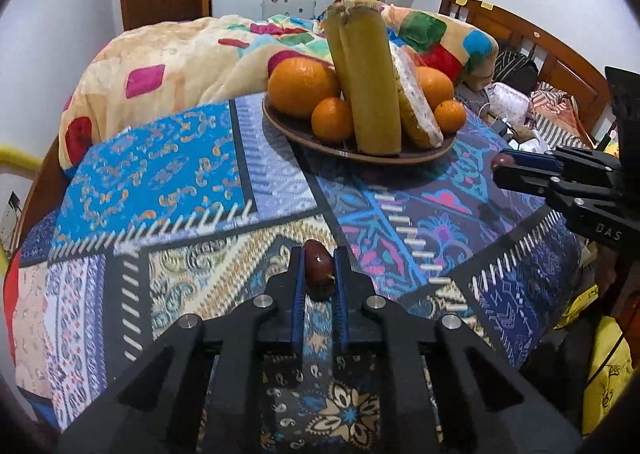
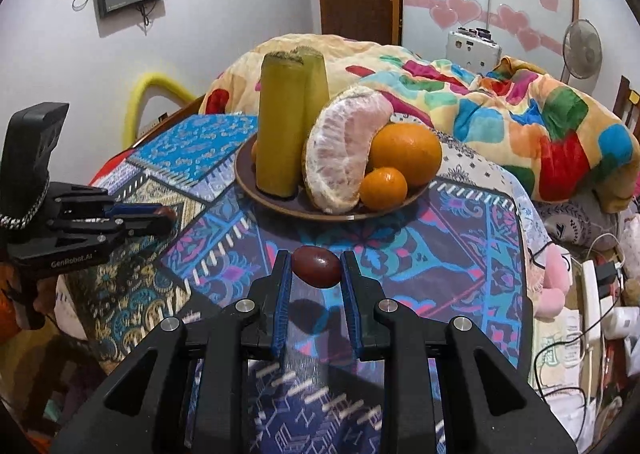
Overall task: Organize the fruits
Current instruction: 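Set the date on the plate rim with the left tool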
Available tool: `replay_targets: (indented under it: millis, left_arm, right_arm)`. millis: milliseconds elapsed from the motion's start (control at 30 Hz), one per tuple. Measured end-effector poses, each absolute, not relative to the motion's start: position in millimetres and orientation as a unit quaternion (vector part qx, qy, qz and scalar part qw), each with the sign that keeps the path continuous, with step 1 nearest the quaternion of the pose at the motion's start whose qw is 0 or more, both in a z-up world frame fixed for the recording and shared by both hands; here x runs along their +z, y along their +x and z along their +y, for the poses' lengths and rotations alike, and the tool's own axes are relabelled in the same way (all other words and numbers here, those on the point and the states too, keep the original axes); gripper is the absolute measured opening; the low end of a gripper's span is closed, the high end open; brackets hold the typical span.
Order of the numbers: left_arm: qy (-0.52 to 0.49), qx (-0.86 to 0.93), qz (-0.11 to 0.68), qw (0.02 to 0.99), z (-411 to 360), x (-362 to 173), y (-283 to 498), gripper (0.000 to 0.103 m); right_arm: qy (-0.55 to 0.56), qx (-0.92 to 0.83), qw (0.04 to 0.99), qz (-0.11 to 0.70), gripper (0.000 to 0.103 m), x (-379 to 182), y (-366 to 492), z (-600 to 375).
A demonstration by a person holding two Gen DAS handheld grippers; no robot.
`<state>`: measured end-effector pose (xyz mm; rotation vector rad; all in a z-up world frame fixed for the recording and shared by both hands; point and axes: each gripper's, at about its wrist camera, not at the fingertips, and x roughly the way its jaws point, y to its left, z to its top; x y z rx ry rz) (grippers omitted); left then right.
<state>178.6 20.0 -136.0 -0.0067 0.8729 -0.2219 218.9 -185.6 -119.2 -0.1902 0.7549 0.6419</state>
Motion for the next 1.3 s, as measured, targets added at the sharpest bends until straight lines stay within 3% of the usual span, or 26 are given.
replay_targets:
  millis: [333,1067,1300]
  left_arm:
    - [-0.006,-0.124,0.394,0.911,8,-111,216,0.013]
    - [0.004,-0.126,0.401,0.908,-11,-127,253,0.014]
    - [0.005,-0.122,0.400,0.908,-9,-126,253,0.022]
  right_arm:
    - [-0.087,0.323,0.874,0.351,0.023,-119,243,-162]
    - [-0.120,0.327,0.865,0.360,0.025,-129,253,-141]
    - [-0.118,0.329,0.864,0.362,0.031,-132,253,-142]
